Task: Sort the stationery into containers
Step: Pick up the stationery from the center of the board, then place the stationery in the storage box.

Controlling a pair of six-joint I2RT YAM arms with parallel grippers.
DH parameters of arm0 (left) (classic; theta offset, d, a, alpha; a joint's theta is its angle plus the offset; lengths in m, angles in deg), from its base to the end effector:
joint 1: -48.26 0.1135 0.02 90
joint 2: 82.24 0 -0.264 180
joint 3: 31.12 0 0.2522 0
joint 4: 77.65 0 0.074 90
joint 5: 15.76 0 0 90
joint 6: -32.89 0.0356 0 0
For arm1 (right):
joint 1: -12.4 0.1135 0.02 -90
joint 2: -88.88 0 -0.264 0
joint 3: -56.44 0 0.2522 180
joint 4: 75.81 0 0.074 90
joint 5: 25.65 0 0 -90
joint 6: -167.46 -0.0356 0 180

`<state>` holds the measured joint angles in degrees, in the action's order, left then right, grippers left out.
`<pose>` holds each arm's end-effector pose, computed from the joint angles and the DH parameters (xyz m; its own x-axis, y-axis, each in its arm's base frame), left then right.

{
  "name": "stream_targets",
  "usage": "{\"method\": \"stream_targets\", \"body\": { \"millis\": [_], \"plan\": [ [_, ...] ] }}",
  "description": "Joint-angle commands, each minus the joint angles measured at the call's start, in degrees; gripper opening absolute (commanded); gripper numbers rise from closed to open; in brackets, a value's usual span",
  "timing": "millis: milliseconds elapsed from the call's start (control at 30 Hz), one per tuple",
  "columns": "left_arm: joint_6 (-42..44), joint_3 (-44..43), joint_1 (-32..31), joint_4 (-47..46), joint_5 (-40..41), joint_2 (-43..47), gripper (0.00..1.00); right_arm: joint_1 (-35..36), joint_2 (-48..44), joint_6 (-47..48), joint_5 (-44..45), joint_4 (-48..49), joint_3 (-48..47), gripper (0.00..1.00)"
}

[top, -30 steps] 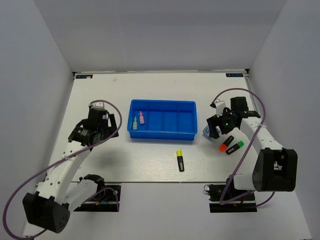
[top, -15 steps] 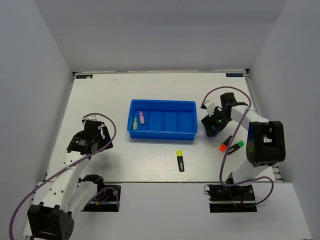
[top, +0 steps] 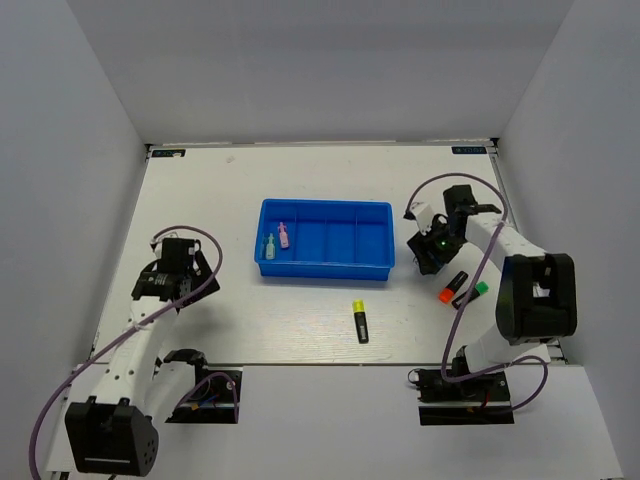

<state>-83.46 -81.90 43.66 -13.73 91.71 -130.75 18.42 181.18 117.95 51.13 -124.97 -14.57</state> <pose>0.1487 -0.0012 0.2262 -0.7570 -0.3638 -0.5428 -0.4481 0.8936 0.0260 0.2994 0.0398 0.1833 -0.5970 -0.6986 -0.3944 -0.7440 0.6660 -0.0534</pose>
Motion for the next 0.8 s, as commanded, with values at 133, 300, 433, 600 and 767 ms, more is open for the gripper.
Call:
{"method": "stream_targets", "body": {
  "millis": [133, 300, 433, 600, 767],
  "plan": [
    [-8.97, -6.66, 6.7, 2.14, -1.47, -8.16, 1.0, 1.62, -10.11, -4.36, -11.97, -17.5, -17.07, 0.0],
    [-11.26, -7.9, 11.45, 1.62, -6.13, -11.17, 1.0, 8.89, -3.1, -16.02, -22.27, -22.44, -29.54, 0.0],
    [-13.11, -8.6, 13.92, 0.92, -9.3, -12.75, 1.0, 18.22, 4.56, -34.31, -23.26, -13.58, -35.64, 0.0],
    [-14.34, -9.74, 14.62, 1.61, -10.18, -14.33, 1.0, 26.49, 13.15, -54.17, -7.38, -3.72, -42.92, 0.0],
    [-14.08, -9.75, 14.88, 1.7, -9.48, -14.16, 1.0, 31.15, 22.05, -64.9, 5.2, -6.71, -55.85, 0.0]
  ]
}}
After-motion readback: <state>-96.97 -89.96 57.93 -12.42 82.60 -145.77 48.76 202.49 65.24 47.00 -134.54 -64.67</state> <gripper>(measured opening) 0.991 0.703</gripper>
